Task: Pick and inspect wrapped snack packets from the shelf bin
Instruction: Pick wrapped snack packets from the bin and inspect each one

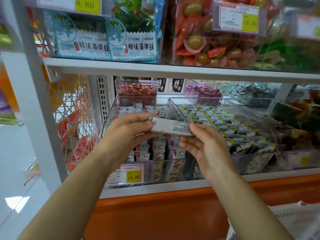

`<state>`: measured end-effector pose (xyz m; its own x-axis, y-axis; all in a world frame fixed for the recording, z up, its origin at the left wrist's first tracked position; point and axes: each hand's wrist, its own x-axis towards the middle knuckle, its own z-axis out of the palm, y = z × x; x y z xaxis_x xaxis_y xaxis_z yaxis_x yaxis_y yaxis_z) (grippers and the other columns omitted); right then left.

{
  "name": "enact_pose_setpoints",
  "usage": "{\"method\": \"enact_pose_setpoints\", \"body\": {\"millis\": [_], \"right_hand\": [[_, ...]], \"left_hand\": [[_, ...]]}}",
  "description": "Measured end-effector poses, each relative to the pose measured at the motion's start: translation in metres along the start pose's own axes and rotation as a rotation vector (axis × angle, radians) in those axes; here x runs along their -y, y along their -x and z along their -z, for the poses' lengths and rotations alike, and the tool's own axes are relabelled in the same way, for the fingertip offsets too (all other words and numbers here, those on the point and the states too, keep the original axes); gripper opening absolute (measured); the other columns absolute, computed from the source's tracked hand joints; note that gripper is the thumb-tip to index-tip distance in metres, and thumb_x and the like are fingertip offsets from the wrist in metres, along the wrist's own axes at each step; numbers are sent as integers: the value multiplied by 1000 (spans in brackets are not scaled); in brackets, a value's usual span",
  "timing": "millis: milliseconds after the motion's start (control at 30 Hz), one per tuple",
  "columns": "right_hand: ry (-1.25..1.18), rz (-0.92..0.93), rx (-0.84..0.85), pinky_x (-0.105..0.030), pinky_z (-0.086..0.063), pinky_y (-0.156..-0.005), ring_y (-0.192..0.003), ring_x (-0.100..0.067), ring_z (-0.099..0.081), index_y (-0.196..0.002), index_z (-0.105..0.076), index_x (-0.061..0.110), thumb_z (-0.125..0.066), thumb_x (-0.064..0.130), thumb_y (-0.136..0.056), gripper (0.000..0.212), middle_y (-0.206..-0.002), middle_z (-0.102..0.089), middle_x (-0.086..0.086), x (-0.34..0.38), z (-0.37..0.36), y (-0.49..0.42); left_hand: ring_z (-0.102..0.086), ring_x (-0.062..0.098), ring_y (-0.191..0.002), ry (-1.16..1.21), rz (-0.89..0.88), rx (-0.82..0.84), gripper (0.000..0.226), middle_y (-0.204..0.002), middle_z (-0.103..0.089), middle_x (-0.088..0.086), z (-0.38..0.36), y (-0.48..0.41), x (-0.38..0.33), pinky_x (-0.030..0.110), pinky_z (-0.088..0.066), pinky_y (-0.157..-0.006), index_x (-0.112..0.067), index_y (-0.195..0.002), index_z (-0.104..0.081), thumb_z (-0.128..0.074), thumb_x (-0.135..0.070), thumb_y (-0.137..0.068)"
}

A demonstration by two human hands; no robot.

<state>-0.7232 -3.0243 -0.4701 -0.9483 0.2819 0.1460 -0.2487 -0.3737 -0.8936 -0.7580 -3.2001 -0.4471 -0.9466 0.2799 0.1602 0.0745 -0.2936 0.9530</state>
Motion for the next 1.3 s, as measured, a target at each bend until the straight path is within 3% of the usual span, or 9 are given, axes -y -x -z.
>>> {"method": "enact_pose_setpoints", "body": {"millis": [267, 400, 500, 633, 800, 900, 1033, 1133, 1300], "right_hand": [[-11, 10, -32, -26, -56, -52, -64, -22, -69, -83, -66, 6, -57, 5, -88, 10, -76, -73, -10, -2, 0, -1], [19, 41, 44, -24, -56, -60, -73, -23, -70, -88, -70, 11, -55, 2, -89, 18, -83, -74, -9, -5, -3, -1], [56, 61, 77, -24, -56, -66, -78, -23, -70, -91, -71, 14, -55, 0, -88, 21, -83, -73, -6, -7, -5, -1], [8, 23, 39, -22, -55, -62, -71, -19, -70, -92, -68, 6, -57, -1, -86, 15, -74, -70, -5, -6, -6, -2], [-142, -53, 5, -21, -54, -52, -58, -14, -65, -80, -64, 4, -57, 5, -87, 10, -64, -66, -5, -4, -6, -3], [-65, 28, 39, -23, -54, -54, -62, -16, -66, -76, -68, 10, -62, 16, -83, 11, -68, -68, -4, -4, -4, -4], [165, 114, 121, -26, -56, -61, -68, -21, -69, -92, -68, 14, -69, 31, -70, 28, -79, -72, -3, -6, -5, -4], [194, 134, -28, -23, -55, -54, -61, -17, -68, -84, -67, 8, -66, 20, -83, 13, -71, -71, -4, -4, -6, -10], [55, 183, -346, -19, -54, -52, -56, -9, -65, -84, -61, 7, -64, 14, -87, 8, -80, -65, -9, 5, 2, -29]], "left_hand": [[-69, 19, -92, 10, -14, -43, 23, -98, -73, 11, 3, 0, 1, 21, -55, -74, -3, -100, -68, -51, 4, -88], [-70, 19, -82, 48, 3, -178, 17, -91, -73, 11, 8, 0, 2, 22, -56, -64, -5, -76, -68, -56, -3, -87], [-70, 21, -76, 134, 59, -258, 16, -80, -73, 12, 9, -1, 2, 23, -57, -59, -3, -74, -65, -57, -2, -87], [-66, 18, -56, 288, 176, -313, 16, -53, -63, 6, 7, -1, 1, 25, -57, -53, -3, -67, -60, -60, 1, -83], [-62, 12, -50, 345, 263, -248, 26, -50, -59, 3, 8, -2, 1, 19, -54, -49, -7, -55, -67, -63, -3, -81], [-62, 14, -59, 265, 214, -257, 19, -56, -64, 4, 7, -3, 4, 17, -53, -48, -5, -66, -65, -59, -3, -85], [-61, 15, -65, -39, 123, -308, 17, -70, -64, 7, 5, -3, 10, 16, -52, -48, -5, -73, -63, -58, -8, -89], [-62, 12, -63, -250, 20, -335, 17, -72, -66, 5, -1, -4, 11, 17, -53, -51, -8, -81, -68, -56, -14, -92], [-63, 14, -83, -597, -150, -391, 16, -95, -66, -2, 2, -19, 13, 29, -57, -72, -17, -103, -65, -52, -17, -95]]}}
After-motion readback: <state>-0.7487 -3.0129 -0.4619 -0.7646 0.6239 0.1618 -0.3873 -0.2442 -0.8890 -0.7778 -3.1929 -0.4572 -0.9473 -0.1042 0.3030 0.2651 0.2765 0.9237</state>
